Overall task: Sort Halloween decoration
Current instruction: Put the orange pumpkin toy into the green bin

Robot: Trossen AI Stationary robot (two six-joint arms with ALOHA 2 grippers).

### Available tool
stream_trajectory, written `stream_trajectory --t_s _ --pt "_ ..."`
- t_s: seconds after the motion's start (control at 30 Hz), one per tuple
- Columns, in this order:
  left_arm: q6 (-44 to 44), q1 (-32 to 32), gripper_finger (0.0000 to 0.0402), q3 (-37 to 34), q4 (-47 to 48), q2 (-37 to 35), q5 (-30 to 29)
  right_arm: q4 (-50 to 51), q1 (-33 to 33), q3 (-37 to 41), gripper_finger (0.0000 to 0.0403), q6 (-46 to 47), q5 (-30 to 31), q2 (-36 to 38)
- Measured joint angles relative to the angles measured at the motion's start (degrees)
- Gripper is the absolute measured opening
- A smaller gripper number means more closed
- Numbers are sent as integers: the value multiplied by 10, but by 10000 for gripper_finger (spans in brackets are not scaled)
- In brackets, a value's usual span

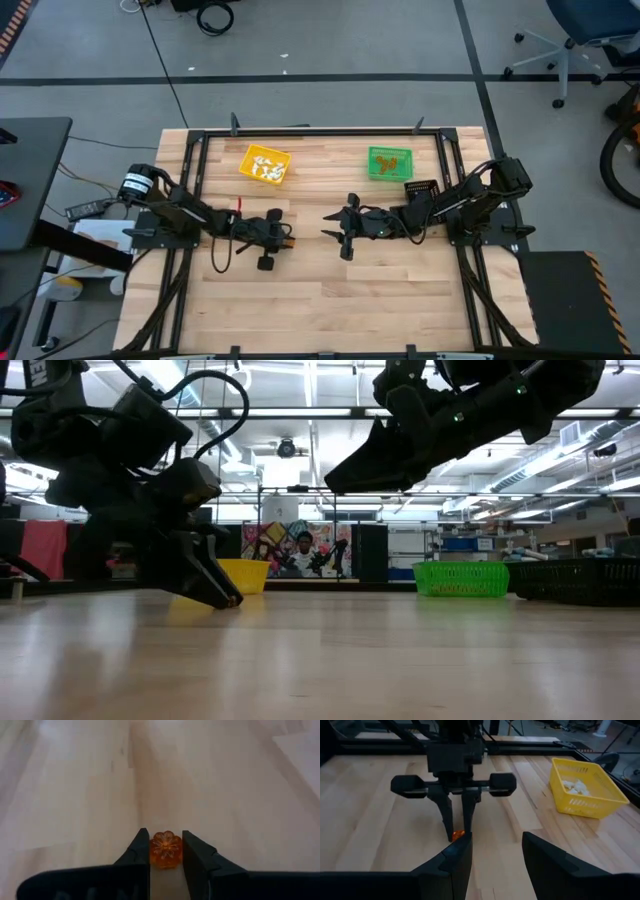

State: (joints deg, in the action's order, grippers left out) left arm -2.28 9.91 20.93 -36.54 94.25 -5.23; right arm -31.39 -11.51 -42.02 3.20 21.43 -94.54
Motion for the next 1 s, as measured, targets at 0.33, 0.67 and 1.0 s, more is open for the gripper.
stream_trajectory --t_s 0.33,0.67,1.0 --pt "-34 -32 55 10 -7 1 -2 38 -11 0 176 -1 42 15" --pt "-37 -47 55 12 -45 0 -2 141 -37 0 176 2 134 77" --pt "-77 -48 55 43 -51 -1 -1 287 -68 0 176 90 246 132"
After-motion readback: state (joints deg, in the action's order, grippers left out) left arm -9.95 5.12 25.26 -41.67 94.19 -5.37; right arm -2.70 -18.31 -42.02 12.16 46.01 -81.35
